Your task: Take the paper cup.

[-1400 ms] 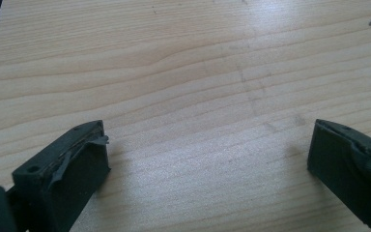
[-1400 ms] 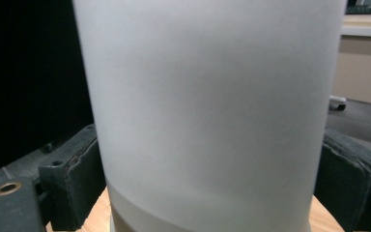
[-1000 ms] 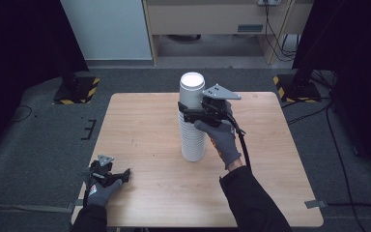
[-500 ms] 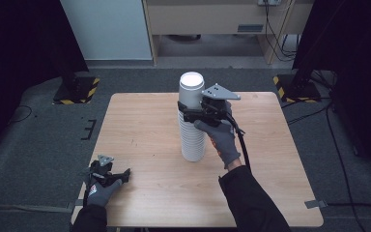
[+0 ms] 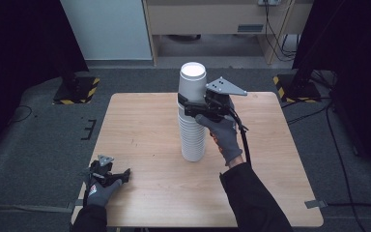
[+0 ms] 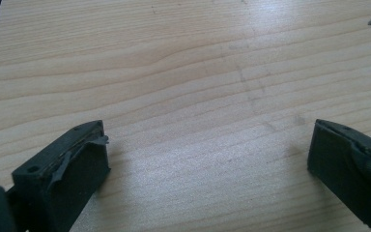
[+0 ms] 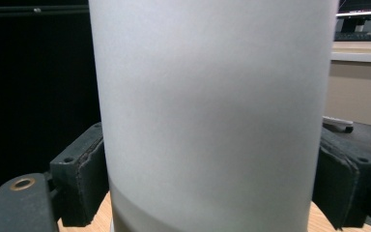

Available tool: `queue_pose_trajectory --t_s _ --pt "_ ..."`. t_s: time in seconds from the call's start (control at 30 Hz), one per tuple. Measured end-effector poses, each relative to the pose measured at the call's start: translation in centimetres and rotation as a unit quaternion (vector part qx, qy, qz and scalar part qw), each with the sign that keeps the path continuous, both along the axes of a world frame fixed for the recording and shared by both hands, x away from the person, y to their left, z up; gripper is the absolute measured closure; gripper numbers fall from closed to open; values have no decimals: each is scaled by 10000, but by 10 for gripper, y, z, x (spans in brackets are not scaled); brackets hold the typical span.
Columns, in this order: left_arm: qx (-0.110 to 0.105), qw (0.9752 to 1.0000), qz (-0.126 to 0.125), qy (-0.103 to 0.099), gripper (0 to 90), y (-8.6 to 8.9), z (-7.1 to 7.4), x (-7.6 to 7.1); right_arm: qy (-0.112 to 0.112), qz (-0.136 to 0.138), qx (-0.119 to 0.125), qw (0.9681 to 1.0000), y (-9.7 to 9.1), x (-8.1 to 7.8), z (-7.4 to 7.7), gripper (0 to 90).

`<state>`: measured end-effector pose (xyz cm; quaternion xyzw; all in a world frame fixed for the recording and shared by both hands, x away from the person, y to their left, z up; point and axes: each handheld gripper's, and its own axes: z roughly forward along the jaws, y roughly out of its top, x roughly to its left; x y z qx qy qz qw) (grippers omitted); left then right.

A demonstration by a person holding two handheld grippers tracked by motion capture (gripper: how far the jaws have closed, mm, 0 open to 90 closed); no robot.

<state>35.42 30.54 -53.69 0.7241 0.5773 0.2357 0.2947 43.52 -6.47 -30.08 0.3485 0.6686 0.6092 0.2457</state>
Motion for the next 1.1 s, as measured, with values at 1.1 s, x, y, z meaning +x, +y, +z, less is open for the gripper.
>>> queue_pose_trajectory --t_s 1.1 --pt "2 10000 -1 1 0 0 0 0 -244 178 875 9957 -20 -9 43 148"
